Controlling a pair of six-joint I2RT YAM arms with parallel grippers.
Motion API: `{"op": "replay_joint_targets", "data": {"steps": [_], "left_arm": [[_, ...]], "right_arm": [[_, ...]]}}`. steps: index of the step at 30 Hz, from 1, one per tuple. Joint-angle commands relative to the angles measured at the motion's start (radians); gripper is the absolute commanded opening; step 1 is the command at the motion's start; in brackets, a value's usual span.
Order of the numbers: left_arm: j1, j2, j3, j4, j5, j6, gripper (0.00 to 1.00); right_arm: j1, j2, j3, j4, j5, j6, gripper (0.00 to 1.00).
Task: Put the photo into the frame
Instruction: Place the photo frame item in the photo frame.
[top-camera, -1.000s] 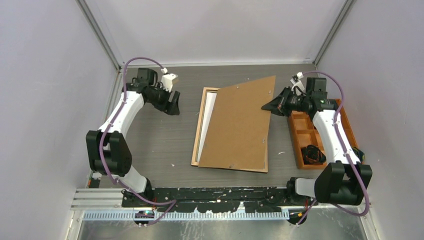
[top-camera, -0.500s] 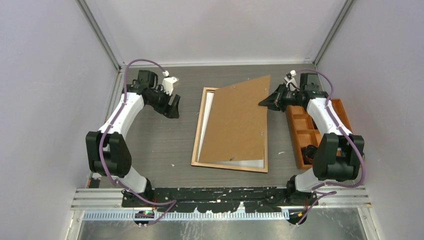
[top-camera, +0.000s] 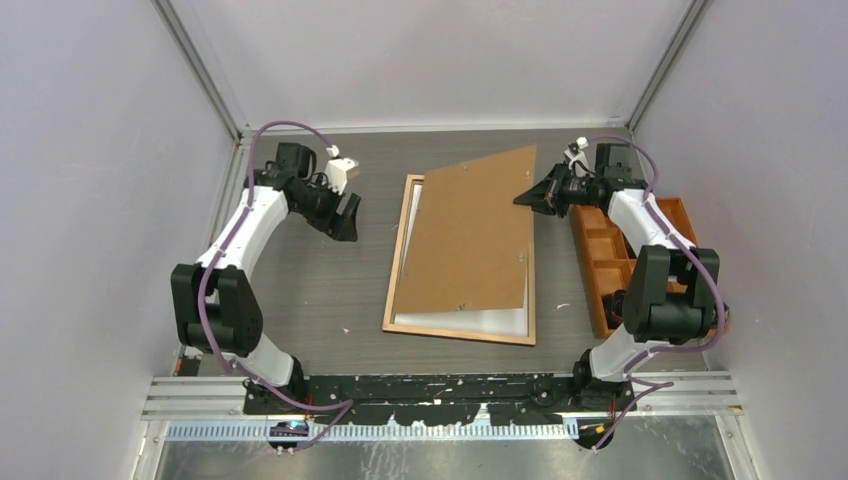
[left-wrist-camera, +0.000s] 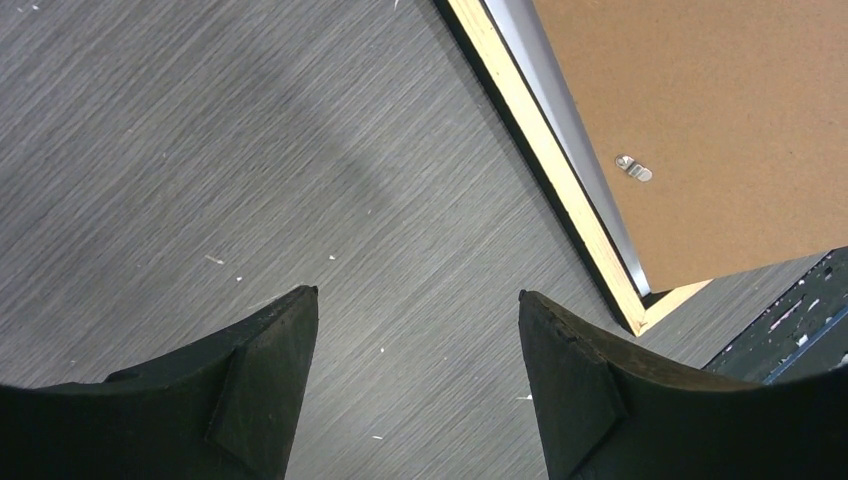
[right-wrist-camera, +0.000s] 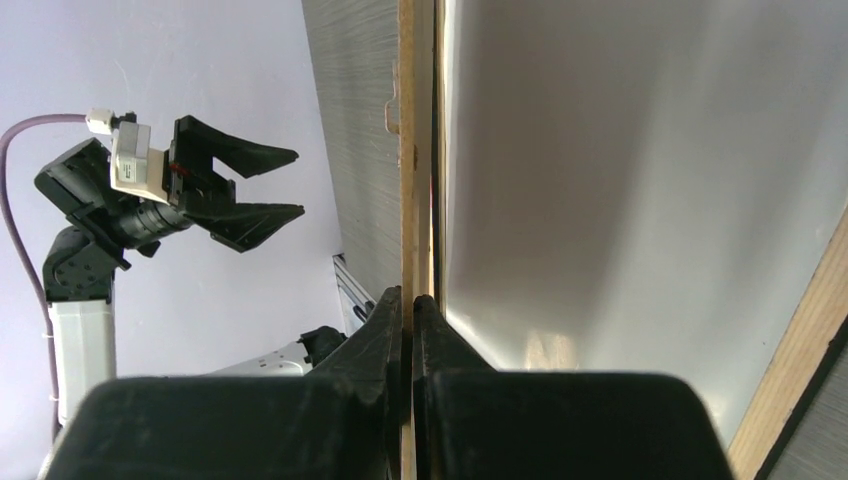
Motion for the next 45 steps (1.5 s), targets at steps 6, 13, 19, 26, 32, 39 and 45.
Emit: {"op": "replay_joint_targets", "data": {"steps": [6,13,19,26,32,39,45], "left_arm": [[-0.006,-0.054,-0.002,-0.032,0.001,0.027,0.75],[-0.006,-0.058,0.0,-0.052,-0.005,0.039,0.75],[-0.006,-0.063,0.01,-0.071,-0.004,0.046,0.75],[-0.006,-0.075,0.006,-0.083,-0.01,0.063,0.75],[-0.006,-0.08,0.007,-0.093,-0.011,0.066,0.75],[-0.006,-0.092,0.003,-0.096,-0.001,0.069,0.74],[-0.007,-0.098,-0.006,-0.085,-0.013,0.071,0.74]], "right_arm": [[0.018,0.027,0.062,0.069,-0.095,0.036,0.01],[0.037,0.071,0.118,-0.023,-0.082,-0.044,0.01],[0.039,0.099,0.152,-0.09,-0.071,-0.095,0.01],[0.042,0.113,0.148,-0.083,-0.07,-0.095,0.01],[0.043,0.115,0.132,-0.053,-0.065,-0.069,0.01],[0.043,0.127,0.113,-0.022,-0.052,-0.031,0.01],[0.046,0.136,0.097,-0.006,-0.027,-0.003,0.01]]}}
